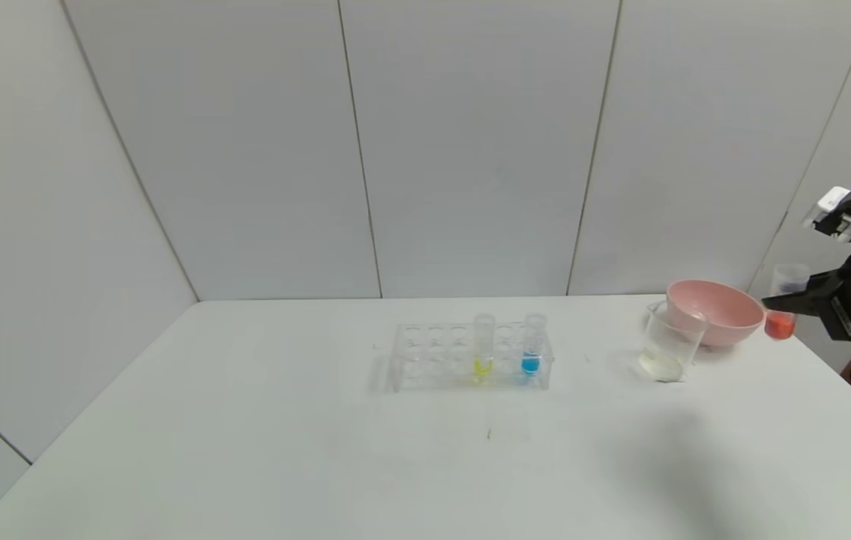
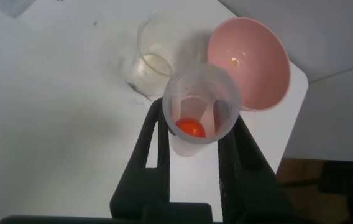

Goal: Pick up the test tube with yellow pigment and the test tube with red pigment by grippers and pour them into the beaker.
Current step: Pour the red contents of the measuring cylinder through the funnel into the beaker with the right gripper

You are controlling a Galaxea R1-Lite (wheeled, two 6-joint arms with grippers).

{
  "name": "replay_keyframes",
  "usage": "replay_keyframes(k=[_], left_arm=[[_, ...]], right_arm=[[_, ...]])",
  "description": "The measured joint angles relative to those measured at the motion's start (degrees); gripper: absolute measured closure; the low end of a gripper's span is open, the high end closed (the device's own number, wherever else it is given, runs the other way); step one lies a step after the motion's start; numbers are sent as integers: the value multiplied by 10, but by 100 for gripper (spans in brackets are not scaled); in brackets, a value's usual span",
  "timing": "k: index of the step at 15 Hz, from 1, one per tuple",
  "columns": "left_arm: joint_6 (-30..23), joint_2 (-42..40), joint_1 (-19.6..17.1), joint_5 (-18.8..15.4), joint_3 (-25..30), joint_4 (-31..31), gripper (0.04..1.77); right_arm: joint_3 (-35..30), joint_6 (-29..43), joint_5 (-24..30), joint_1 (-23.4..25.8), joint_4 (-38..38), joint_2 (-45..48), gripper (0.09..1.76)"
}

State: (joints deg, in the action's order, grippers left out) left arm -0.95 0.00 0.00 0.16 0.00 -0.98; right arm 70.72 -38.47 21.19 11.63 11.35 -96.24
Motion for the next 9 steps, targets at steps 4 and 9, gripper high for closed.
replay_keyframes(k=[4, 9], left_arm=[[0, 0, 0, 0, 0, 0, 9], [0, 0, 0, 0, 0, 0, 9]], right_arm=[[83, -45, -20, 18, 2, -73, 134], [220, -98, -65, 5, 131, -153, 134]])
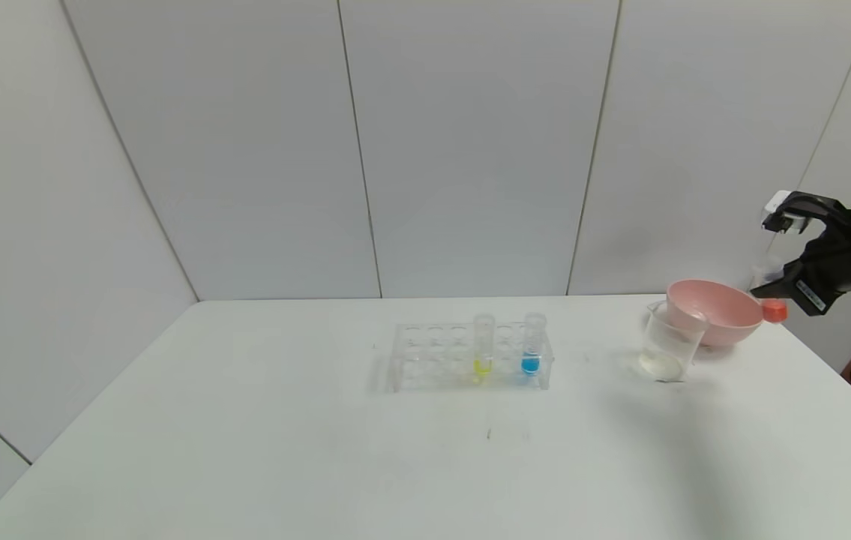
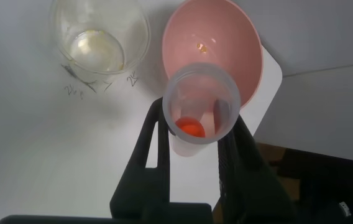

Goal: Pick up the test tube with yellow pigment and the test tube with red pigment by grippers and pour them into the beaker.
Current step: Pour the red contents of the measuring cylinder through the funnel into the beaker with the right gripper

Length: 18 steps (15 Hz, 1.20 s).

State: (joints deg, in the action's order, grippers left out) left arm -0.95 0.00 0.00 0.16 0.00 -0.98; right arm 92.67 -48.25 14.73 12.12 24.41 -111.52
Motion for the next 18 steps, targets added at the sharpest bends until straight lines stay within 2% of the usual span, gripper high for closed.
replay_keyframes(k=[3, 8, 13, 18], left_arm=[[0, 0, 0, 0, 0, 0, 9], [0, 0, 0, 0, 0, 0, 9], [0, 0, 0, 0, 0, 0, 9], [0, 0, 0, 0, 0, 0, 9]], right_arm=[[82, -8, -18, -15, 57, -37, 134], [191, -76, -77, -43, 192, -74, 134], [214, -140, -168, -75, 208, -87, 134], [219, -178, -232, -99, 209, -94, 134]])
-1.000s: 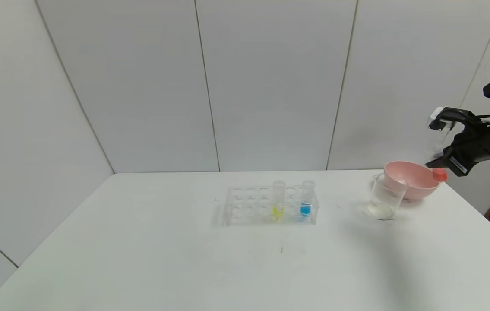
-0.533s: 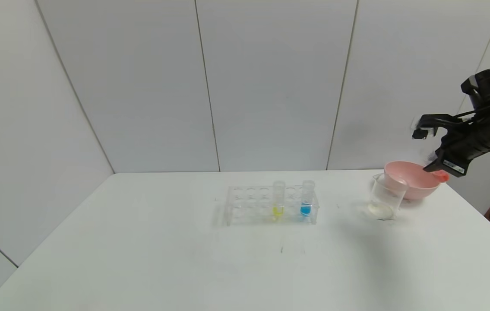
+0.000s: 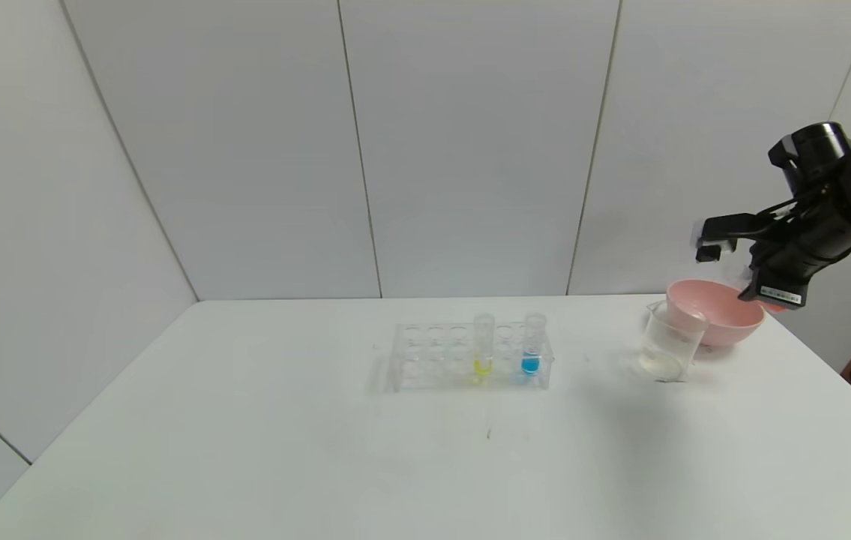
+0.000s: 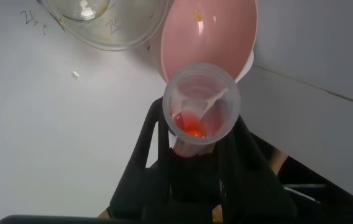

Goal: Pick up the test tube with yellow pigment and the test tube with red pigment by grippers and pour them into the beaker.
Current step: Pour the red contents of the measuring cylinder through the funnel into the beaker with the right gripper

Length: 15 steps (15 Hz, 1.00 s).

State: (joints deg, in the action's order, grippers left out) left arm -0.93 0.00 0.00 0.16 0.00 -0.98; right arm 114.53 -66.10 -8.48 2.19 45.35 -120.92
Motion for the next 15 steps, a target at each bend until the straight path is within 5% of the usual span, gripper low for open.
replay_keyframes(k=[15], left_arm=[[0, 0, 0, 0, 0, 0, 9]], right_arm=[[1, -35, -153, -54, -20, -37, 134]])
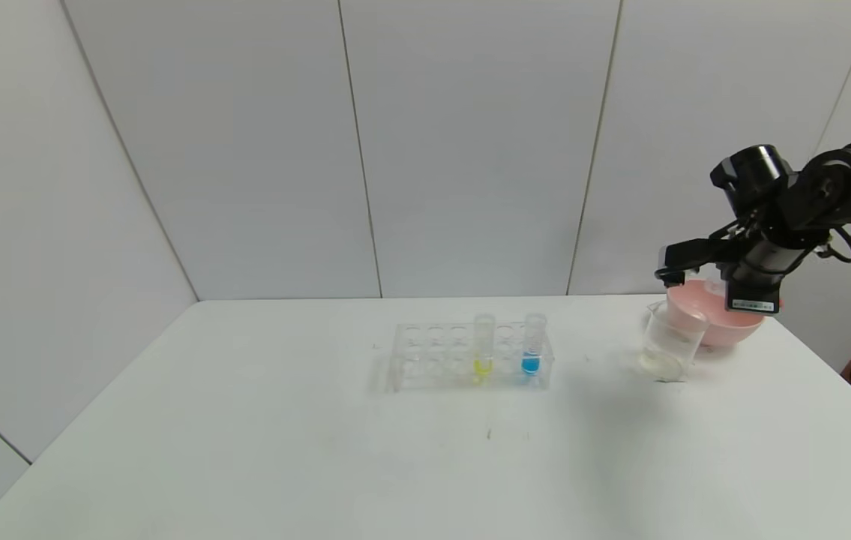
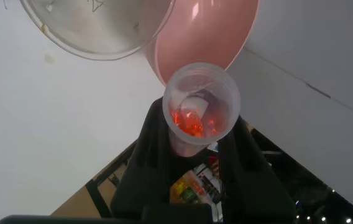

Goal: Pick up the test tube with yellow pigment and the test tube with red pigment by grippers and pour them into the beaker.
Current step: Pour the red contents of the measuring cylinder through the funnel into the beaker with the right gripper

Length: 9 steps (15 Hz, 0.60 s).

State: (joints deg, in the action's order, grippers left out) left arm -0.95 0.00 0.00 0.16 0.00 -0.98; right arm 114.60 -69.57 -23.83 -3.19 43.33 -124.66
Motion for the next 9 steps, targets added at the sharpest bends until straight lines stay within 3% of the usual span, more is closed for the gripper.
replay_keyframes(k=[9], left_arm=[[0, 0, 0, 0, 0, 0, 9]], right_arm=[[0, -18, -36, -12, 0, -14, 134]])
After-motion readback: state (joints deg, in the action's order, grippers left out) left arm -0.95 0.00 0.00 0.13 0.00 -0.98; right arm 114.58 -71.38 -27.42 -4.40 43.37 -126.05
